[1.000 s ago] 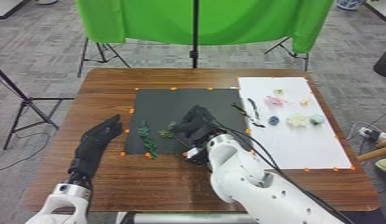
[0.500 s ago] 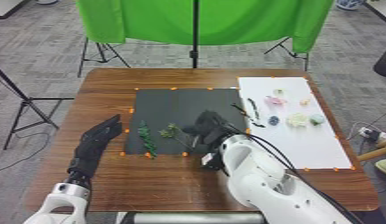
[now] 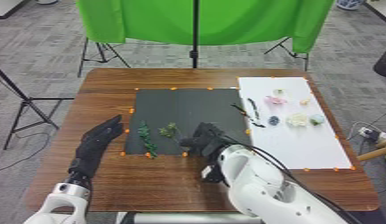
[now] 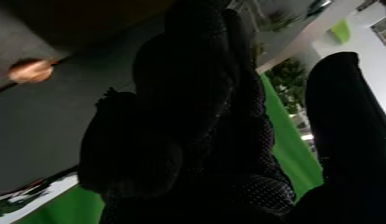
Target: Arrange flowers
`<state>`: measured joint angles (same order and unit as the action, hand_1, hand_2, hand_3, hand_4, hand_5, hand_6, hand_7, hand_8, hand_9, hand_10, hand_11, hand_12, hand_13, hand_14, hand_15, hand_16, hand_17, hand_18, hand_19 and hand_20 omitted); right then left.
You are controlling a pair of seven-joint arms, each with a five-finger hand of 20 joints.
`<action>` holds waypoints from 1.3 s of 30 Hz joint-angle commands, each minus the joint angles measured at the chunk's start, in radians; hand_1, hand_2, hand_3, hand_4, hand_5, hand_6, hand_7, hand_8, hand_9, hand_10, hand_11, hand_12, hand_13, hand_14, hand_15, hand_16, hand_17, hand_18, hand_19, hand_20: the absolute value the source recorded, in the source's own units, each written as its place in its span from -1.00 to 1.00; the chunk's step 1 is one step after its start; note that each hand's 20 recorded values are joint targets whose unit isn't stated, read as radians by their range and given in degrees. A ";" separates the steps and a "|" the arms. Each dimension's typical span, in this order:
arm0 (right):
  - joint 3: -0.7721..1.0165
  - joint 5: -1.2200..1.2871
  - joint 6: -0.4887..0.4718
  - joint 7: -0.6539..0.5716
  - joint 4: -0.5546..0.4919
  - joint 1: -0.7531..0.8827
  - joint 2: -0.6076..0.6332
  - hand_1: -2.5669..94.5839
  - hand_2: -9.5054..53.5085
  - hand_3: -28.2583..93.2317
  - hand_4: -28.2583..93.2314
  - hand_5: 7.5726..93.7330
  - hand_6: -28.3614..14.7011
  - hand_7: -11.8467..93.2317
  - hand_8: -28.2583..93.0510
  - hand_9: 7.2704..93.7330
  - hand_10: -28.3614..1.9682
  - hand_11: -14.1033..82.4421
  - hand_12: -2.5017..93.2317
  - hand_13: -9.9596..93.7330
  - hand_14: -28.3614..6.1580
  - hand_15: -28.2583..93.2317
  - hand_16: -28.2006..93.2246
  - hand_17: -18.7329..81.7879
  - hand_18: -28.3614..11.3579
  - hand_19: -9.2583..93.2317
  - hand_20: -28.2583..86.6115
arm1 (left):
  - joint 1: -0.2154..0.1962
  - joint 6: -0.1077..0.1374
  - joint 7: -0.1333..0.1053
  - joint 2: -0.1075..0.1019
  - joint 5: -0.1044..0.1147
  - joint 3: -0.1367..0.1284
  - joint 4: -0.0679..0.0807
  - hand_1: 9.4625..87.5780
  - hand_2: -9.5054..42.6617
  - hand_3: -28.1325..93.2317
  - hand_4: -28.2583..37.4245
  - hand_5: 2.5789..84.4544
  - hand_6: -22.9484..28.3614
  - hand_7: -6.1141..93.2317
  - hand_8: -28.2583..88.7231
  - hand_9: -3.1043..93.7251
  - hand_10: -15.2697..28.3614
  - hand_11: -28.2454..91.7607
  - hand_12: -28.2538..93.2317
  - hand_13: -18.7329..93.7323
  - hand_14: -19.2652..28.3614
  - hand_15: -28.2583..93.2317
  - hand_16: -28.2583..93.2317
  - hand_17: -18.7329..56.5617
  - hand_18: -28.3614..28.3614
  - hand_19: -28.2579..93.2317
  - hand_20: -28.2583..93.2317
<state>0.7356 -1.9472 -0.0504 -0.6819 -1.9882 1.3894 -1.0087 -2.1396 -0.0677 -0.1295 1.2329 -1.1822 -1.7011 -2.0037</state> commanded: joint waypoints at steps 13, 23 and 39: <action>0.161 -0.197 0.067 -0.043 0.114 -0.160 0.137 -0.30 -0.96 0.44 -0.71 0.53 0.10 -0.54 -0.63 0.85 -0.06 -0.01 -0.40 0.99 0.36 0.29 0.00 0.70 -0.05 1.00 0.26 | -0.013 -0.008 0.019 0.013 -0.009 -0.006 -0.007 -0.60 -0.76 0.53 -0.73 -0.05 0.02 -0.77 -0.59 -0.16 0.24 -0.38 -0.27 -0.15 0.47 -0.40 -0.43 -0.46 0.42 -0.52 -0.25; 0.101 -0.236 -0.059 -0.064 0.218 -0.233 0.200 -0.34 -1.00 0.34 -0.80 0.31 -0.10 -0.64 -0.61 0.74 -0.11 0.07 -0.36 0.95 0.36 0.32 0.00 0.67 -0.05 1.00 0.31 | -0.019 -0.005 0.021 0.014 -0.008 -0.010 -0.012 -0.59 -0.76 0.52 -0.72 -0.05 0.02 -0.77 -0.59 -0.16 0.24 -0.37 -0.27 -0.15 0.47 -0.39 -0.44 -0.46 0.42 -0.53 -0.25; -0.003 -0.261 -0.147 -0.057 0.285 -0.221 0.193 -0.40 -1.00 0.27 -0.88 0.40 -0.14 -0.61 -0.60 0.75 -0.17 0.09 -0.37 0.97 0.37 0.32 -0.01 0.70 0.02 1.00 0.24 | -0.021 -0.012 0.025 0.018 -0.008 -0.014 -0.012 -0.60 -0.76 0.53 -0.72 -0.05 0.03 -0.77 -0.59 -0.16 0.24 -0.38 -0.27 -0.15 0.48 -0.39 -0.44 -0.46 0.43 -0.53 -0.25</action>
<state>0.7794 -2.1621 -0.1791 -0.7485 -1.6980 1.1448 -0.8203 -2.1477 -0.0696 -0.1169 1.2406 -1.1845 -1.7099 -2.0140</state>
